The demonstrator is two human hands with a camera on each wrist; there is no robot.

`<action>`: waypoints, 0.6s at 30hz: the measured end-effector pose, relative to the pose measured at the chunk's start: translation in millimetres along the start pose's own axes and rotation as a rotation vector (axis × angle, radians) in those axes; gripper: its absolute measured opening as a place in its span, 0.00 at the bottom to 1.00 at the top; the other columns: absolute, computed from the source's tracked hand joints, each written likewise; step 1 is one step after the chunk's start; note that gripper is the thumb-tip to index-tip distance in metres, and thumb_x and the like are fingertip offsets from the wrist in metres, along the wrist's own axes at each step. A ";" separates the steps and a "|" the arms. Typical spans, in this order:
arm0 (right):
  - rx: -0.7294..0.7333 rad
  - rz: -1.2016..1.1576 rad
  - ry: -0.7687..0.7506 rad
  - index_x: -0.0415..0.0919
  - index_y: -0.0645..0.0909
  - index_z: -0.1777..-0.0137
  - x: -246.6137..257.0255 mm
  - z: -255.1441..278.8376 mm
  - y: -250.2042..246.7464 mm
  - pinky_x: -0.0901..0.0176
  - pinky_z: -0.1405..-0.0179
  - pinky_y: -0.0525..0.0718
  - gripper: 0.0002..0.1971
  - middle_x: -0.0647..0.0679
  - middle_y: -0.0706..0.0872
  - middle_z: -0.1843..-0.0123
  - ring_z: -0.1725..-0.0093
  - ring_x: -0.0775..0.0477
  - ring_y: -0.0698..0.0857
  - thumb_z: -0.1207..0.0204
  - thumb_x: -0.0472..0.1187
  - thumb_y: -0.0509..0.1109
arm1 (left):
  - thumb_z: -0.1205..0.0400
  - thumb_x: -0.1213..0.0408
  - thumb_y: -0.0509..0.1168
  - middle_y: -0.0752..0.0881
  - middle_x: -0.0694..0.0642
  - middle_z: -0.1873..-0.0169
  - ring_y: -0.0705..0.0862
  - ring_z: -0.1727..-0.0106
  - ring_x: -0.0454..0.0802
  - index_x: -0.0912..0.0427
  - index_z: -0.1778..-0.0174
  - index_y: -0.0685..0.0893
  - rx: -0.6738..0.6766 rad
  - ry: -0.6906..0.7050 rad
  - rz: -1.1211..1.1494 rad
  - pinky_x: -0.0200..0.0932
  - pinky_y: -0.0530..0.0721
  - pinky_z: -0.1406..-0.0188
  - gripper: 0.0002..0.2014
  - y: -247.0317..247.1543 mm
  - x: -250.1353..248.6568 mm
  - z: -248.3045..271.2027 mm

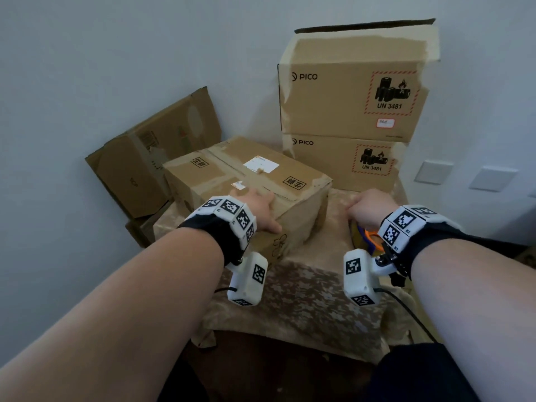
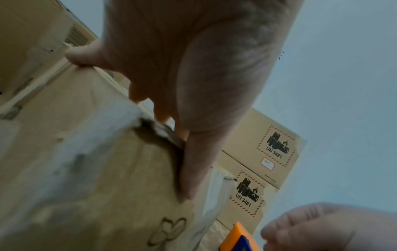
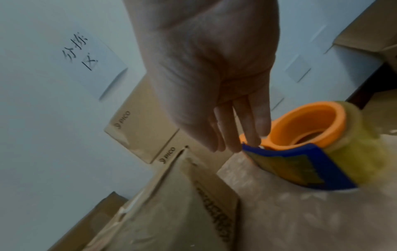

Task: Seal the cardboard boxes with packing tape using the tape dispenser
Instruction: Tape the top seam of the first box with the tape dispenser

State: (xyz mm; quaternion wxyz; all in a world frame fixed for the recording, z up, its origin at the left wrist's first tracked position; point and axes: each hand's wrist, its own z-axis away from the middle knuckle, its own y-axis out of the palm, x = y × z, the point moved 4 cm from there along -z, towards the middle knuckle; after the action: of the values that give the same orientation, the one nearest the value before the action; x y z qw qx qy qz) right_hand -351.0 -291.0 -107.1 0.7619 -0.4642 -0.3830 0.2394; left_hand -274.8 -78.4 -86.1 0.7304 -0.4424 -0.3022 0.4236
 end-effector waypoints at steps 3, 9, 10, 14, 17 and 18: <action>0.026 0.183 0.051 0.43 0.62 0.72 -10.3 -5.0 10.2 0.61 0.77 0.64 0.19 0.45 0.67 0.71 0.74 0.49 0.66 0.17 0.38 0.58 | 0.21 0.49 0.69 0.72 0.59 0.28 0.73 0.28 0.63 0.56 0.19 0.60 -0.001 0.011 -0.072 0.58 0.72 0.32 0.38 -5.7 -7.2 0.1; 0.077 0.247 0.171 0.38 0.77 0.42 -24.8 -32.4 34.4 0.57 0.74 0.72 0.10 0.42 0.77 0.61 0.69 0.45 0.73 0.16 0.42 0.59 | 0.19 0.68 0.65 0.66 0.62 0.24 0.68 0.24 0.64 0.61 0.19 0.56 0.000 -0.081 -0.101 0.57 0.72 0.31 0.34 -5.3 -11.5 -12.9; 0.077 0.242 0.165 0.42 0.76 0.35 -31.5 -39.2 42.2 0.55 0.68 0.75 0.13 0.41 0.80 0.55 0.65 0.43 0.77 0.17 0.43 0.60 | 0.20 0.70 0.65 0.61 0.62 0.21 0.61 0.20 0.66 0.59 0.18 0.53 -0.016 -0.106 -0.065 0.63 0.65 0.27 0.37 -2.7 -9.5 -14.0; -0.045 0.019 -0.012 0.53 0.72 0.34 -39.7 -42.8 51.5 0.48 0.52 0.78 0.24 0.42 0.80 0.38 0.42 0.36 0.82 0.29 0.36 0.69 | 0.24 0.67 0.63 0.42 0.52 0.16 0.39 0.16 0.60 0.53 0.16 0.46 -0.080 -0.160 0.041 0.80 0.46 0.27 0.43 7.8 -4.0 -25.9; 0.140 0.036 0.039 0.45 0.62 0.21 -34.1 -45.8 44.8 0.58 0.39 0.77 0.23 0.37 0.71 0.24 0.31 0.38 0.75 0.15 0.35 0.58 | 0.24 0.54 0.67 0.45 0.56 0.16 0.41 0.16 0.56 0.59 0.16 0.50 -0.158 -0.162 0.049 0.78 0.42 0.25 0.44 5.6 -11.8 -35.6; 0.164 0.061 0.073 0.39 0.61 0.20 -32.6 -48.5 40.4 0.67 0.43 0.77 0.21 0.36 0.70 0.23 0.32 0.40 0.76 0.13 0.36 0.54 | 0.25 0.47 0.67 0.47 0.58 0.16 0.43 0.16 0.56 0.61 0.16 0.50 -0.178 -0.158 0.057 0.77 0.42 0.25 0.47 2.9 -15.1 -38.4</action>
State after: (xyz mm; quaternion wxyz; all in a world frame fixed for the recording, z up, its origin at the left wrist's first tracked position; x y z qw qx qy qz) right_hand -331.6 -321.5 -168.2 0.8031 -0.4204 -0.3196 0.2759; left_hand -251.4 -106.0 -106.1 0.6499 -0.4790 -0.3825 0.4494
